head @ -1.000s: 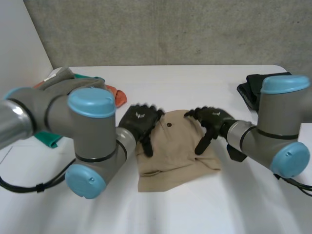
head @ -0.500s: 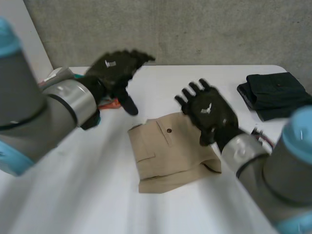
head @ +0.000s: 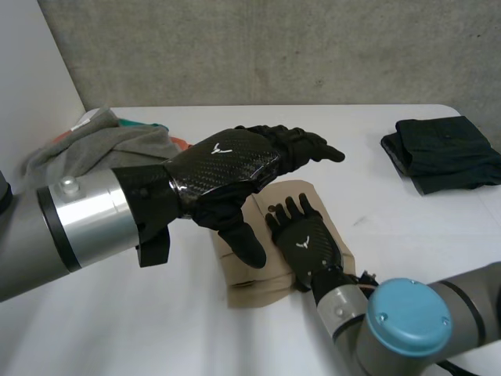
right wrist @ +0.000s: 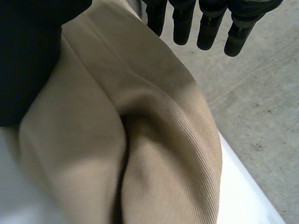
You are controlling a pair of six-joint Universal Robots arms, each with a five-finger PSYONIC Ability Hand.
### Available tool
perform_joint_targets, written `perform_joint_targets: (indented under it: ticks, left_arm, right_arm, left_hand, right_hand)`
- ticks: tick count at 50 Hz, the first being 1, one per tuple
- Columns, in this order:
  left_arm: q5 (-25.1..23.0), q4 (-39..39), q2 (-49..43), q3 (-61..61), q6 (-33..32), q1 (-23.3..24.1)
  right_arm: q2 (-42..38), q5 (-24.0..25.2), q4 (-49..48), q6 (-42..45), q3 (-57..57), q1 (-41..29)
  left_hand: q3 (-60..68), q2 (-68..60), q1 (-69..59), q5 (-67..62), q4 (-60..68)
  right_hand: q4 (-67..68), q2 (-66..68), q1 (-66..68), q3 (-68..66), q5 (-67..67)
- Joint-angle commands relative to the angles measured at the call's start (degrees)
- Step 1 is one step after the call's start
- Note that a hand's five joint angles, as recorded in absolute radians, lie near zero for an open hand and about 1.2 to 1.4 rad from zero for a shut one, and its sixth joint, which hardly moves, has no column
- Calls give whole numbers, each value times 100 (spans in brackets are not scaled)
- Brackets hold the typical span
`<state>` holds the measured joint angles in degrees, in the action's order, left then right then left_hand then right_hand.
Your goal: Fold the laundry.
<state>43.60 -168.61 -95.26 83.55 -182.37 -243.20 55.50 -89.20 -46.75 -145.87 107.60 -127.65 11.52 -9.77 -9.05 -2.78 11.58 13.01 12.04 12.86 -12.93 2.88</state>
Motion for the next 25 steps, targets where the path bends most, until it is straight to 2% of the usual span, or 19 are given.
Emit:
perform_joint_targets:
  ticks: [1, 9, 12, 13, 14, 16, 18, 25]
  left_arm:
    - [289, -435, 87, 232, 44, -51]
    - [333, -550, 140, 258, 228, -166]
    - [334, -585, 148, 258, 290, -184]
    - [334, -611, 140, 258, 333, -184]
    - [334, -629, 140, 250, 343, -184]
    - [334, -655, 140, 241, 369, -192]
    - [342, -690, 140, 223, 413, -201]
    - [386, -761, 227, 74, 544, -219]
  right_arm:
    - [-259, -89, 52, -55, -512, -49]
    - [-391, -54, 69, -170, -933, -67]
    - [-470, 69, 87, -231, -1127, -32]
    - [-496, 130, 87, -249, -1188, -15]
    - [-549, 279, 96, -327, -1328, 20]
    - [-584, 446, 113, -424, -1513, 91]
    - [-576, 587, 209, -573, -1872, 222]
    - [-224, 588, 675, -1145, -2928, 820]
  left_hand:
    - [-152, -23, -95, 278, -158]
    - [-152, -23, -95, 278, -158]
    - [-152, -23, -95, 278, -158]
    - [-152, -23, -95, 278, -158]
    - [-152, -23, -95, 278, -158]
    - [-152, -23, -95, 278, -158]
    - [-152, -23, -95, 278, -158]
    - [-152, -23, -95, 278, -158]
  right_hand:
    - [304, 401, 319, -312, 317]
    - [758, 855, 773, -766, 771]
    - [1730, 1827, 1745, -1739, 1743]
    - [2384, 2481, 2399, -2392, 2397]
    - [4339, 4436, 4354, -4347, 4352]
    - [6687, 6784, 6703, -6696, 6700]
    - [6699, 6796, 6714, -6707, 6712]
    - [6699, 6796, 6714, -6707, 6712]
